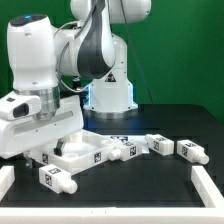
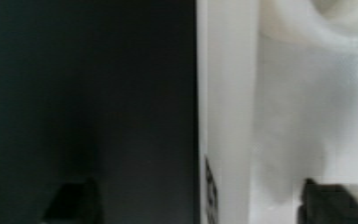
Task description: Assemble one leg
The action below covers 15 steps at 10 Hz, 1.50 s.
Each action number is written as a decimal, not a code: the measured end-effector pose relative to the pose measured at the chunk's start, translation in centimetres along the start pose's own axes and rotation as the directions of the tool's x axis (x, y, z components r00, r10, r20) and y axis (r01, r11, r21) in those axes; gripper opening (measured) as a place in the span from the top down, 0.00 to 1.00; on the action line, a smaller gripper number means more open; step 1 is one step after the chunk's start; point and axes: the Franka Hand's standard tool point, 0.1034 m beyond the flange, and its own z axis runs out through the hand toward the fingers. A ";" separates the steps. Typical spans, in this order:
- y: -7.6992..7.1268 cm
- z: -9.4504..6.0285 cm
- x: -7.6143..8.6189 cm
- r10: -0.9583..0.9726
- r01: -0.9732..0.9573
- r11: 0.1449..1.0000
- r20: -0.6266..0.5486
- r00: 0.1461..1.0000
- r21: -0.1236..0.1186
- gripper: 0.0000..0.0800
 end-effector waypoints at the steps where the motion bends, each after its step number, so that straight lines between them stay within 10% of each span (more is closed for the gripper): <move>1: 0.0 0.0 0.0 0.000 0.000 1.000 0.000 1.000 0.000 0.50; 2: 0.0 0.0 0.0 0.000 0.000 1.000 0.000 1.000 0.000 0.50; 4: 0.0 0.0 0.0 0.000 0.000 1.000 0.000 1.000 0.000 0.89; 8: 0.0 0.0 -0.2 0.003 -0.003 1.000 0.000 1.000 0.000 0.94; 11: 0.2 -4.6 -0.7 0.120 -0.120 0.993 0.007 0.993 0.019 0.94; 13: 0.0 -7.6 1.0 0.277 -0.277 0.960 0.009 0.961 0.031 0.94; 15: -0.1 -8.1 6.7 0.482 -0.483 0.875 0.027 0.876 0.036 0.94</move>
Offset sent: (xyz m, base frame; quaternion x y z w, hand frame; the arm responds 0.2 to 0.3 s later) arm 0.0000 0.0000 0.0000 0.0000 0.0000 0.0000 1.0000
